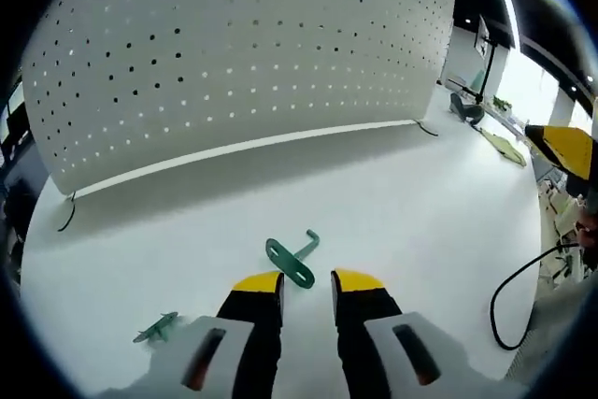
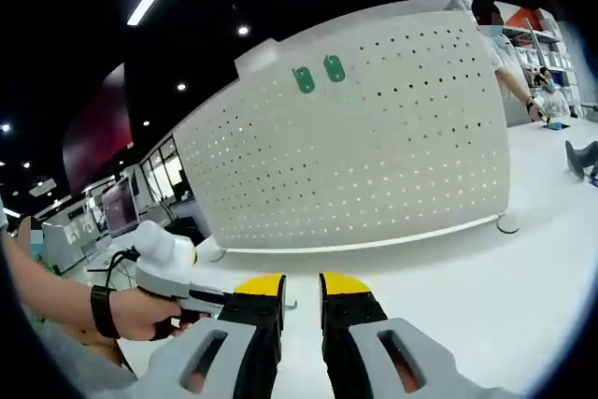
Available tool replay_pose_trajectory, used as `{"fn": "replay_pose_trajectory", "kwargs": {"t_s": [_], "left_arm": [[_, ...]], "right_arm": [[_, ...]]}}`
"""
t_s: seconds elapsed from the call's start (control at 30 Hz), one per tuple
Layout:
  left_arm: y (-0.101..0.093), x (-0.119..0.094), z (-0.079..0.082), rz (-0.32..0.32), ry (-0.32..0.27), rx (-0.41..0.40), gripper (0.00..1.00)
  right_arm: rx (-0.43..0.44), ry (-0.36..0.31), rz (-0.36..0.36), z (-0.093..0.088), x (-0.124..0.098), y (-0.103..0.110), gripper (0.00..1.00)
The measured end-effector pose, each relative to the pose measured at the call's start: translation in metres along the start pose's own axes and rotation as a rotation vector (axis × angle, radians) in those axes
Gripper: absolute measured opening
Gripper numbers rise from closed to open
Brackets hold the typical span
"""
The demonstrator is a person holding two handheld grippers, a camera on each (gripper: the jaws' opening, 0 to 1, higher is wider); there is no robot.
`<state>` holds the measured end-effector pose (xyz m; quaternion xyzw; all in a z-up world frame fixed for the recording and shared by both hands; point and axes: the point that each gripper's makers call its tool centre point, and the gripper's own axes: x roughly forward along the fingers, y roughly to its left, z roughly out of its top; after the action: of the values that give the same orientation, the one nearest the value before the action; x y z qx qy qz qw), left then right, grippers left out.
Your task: Insert the hook assembly into the mounting plate slot until the hook locks in place.
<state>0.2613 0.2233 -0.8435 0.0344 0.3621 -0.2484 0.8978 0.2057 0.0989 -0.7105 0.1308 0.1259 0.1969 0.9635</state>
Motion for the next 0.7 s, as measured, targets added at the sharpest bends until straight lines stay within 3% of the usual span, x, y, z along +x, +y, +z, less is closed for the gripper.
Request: {"fn": "replay_pose_trajectory", "kwargs": {"t_s": [0.3, 0.7], "left_arm": [[0.003, 0.007, -0.001, 0.008, 0.021, -0.009, 0.18], [0.003, 0.008, -0.001, -0.003, 0.016, 0.026, 0.08]], "right_arm": [[0.018, -0.005, -0.028, 0.0, -0.004, -0.012, 0.13], [0.022, 0.013, -0.02, -0.007, -0.003, -0.007, 0.13]]}}
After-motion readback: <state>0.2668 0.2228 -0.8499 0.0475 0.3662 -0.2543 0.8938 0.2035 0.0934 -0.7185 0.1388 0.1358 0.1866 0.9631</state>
